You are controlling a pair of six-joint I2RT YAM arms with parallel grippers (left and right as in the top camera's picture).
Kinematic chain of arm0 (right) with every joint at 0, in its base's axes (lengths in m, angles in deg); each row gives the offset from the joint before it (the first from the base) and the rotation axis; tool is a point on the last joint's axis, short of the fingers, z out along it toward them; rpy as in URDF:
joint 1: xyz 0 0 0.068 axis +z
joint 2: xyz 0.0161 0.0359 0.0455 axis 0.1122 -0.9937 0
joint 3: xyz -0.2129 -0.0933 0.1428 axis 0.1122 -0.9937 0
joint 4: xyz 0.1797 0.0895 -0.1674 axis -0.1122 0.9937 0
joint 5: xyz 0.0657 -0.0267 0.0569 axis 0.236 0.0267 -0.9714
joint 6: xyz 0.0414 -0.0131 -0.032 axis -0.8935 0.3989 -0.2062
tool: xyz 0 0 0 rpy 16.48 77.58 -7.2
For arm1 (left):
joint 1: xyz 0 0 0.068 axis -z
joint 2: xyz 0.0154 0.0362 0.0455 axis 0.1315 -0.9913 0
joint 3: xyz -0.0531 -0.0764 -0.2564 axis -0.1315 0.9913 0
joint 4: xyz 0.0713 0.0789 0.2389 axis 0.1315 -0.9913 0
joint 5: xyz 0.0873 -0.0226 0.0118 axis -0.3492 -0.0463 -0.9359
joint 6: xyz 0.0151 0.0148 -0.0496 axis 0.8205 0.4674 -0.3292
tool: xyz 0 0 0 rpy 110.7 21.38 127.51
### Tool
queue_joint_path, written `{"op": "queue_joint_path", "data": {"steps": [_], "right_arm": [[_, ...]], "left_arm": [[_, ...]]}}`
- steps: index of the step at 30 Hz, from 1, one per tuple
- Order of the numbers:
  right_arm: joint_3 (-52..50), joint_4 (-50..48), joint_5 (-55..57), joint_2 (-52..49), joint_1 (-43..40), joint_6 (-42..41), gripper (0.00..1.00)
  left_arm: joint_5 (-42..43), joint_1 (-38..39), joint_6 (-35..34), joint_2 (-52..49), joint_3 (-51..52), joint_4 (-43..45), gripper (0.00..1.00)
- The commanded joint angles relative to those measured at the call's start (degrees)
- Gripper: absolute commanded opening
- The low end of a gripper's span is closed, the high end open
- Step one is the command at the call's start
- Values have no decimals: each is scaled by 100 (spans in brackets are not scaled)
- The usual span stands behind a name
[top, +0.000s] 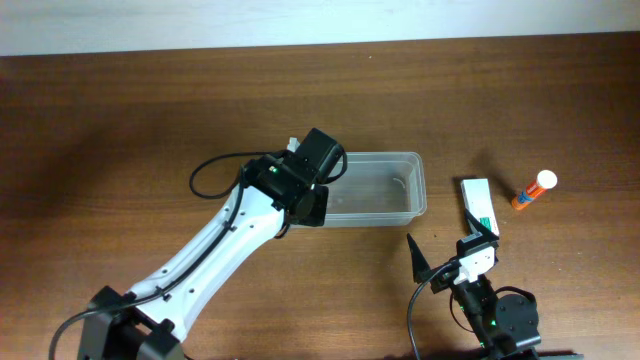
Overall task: Pack container
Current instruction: 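Carry the gold-capped jar over the container with the left gripper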
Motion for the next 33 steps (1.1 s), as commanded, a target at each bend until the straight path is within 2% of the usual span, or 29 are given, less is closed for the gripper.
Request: {"op": "queue_joint_path", "data": {"steps": [1,11,23,27,33], "right_arm": [[-26,39,48,37,-22,-68,98],[-26,39,48,37,-22,-66,98],[-26,39,48,37,-22,-66,98],[-26,39,48,37,-22,-66,98],[-26,39,50,37,-22,-66,98]], "left_arm": [[-358,15,-76,-74,-33,17,34],[-415,15,-243,-79,-33,140,34],[138,17,-214,-55,-74,164,34],[468,33,144,-55,-120,299,33],[470,199,581,-57,-133,457,33]]}}
